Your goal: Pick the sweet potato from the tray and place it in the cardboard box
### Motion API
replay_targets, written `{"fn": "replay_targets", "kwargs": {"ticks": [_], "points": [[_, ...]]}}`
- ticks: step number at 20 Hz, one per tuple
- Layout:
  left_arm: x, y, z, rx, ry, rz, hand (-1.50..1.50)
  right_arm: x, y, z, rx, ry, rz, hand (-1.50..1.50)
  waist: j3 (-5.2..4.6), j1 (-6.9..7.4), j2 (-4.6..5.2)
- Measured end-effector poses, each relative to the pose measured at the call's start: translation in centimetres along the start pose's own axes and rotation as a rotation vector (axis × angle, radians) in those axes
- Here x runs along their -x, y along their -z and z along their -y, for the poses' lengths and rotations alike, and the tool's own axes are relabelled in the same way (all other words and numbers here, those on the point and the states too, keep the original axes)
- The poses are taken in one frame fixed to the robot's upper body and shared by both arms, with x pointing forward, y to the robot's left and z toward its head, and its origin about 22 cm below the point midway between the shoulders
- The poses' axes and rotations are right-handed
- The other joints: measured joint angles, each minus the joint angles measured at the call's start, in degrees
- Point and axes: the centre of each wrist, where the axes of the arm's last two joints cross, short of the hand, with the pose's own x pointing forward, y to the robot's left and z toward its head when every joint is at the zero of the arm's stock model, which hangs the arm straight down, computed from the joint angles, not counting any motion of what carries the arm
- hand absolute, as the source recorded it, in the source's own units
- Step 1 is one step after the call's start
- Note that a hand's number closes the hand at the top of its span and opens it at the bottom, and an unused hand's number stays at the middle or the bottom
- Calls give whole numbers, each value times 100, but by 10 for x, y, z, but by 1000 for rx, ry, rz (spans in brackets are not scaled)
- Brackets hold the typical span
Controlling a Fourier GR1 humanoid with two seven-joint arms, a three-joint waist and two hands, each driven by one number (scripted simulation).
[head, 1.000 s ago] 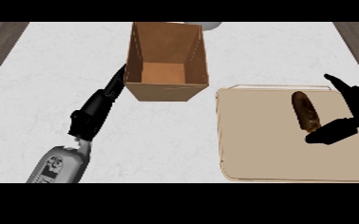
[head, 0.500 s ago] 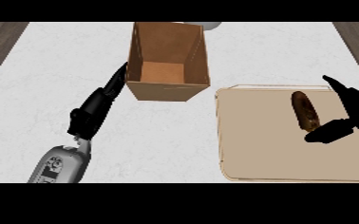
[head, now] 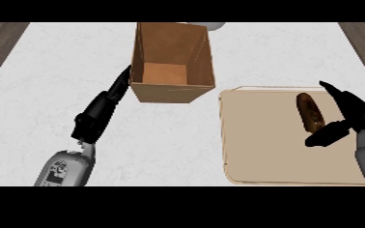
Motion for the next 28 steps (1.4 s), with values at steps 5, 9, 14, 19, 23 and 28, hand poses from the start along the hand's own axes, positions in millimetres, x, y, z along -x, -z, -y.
{"fn": "replay_targets", "kwargs": {"ticks": [5, 9, 14, 19, 23, 28], "points": [[1, -4, -8, 3, -5, -8, 0, 4, 13, -7, -19, -6, -12, -150, -1, 6, 1], [-1, -5, -5, -3, -2, -7, 0, 1, 18, -21, -27, -19, -15, -150, -1, 8, 0], [2, -3, 0, -3, -5, -12, 0, 10, 25, -28, -24, -59, -44, -150, -4, 2, -2], [0, -1, 1, -2, -5, -9, 0, 16, 26, -31, -17, -61, -31, 150, -43, 6, -34], [-6, 2, 0, -1, -1, -9, 0, 18, 30, -28, -4, -89, -13, 150, -66, 13, -46], [5, 5, 0, -4, -8, -11, 0, -6, 24, -46, 24, -144, 78, 150, -106, -20, -66]]}}
